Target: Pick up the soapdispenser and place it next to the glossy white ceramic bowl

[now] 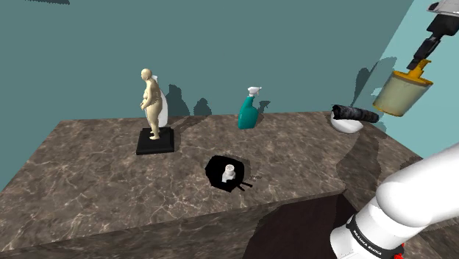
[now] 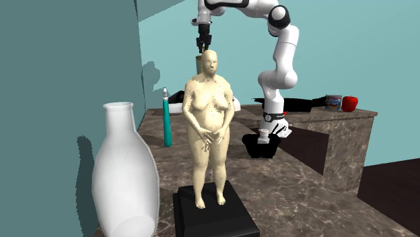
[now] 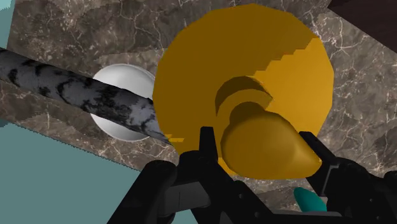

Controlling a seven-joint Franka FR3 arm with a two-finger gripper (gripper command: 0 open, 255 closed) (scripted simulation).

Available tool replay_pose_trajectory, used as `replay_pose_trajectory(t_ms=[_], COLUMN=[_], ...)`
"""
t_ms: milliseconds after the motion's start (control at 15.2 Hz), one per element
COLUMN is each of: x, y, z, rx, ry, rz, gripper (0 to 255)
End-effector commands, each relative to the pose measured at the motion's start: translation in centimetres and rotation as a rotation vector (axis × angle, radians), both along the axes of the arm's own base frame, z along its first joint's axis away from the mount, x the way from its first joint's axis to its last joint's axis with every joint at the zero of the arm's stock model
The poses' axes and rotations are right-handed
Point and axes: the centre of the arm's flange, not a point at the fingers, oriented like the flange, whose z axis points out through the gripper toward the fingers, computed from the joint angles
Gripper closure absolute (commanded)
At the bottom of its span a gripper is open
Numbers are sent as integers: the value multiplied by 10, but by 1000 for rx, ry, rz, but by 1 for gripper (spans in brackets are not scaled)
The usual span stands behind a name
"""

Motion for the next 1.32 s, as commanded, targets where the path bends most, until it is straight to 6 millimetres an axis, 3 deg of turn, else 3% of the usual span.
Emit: replay_pose_trajectory(t_ms=[0,462,1254], x=[-20,-86,-86], y=[-19,-85,-85], z=[1,14,-49], rx=[-1,-1,-1], ry=[0,0,0], rz=[2,2,2], gripper=[255,255,255])
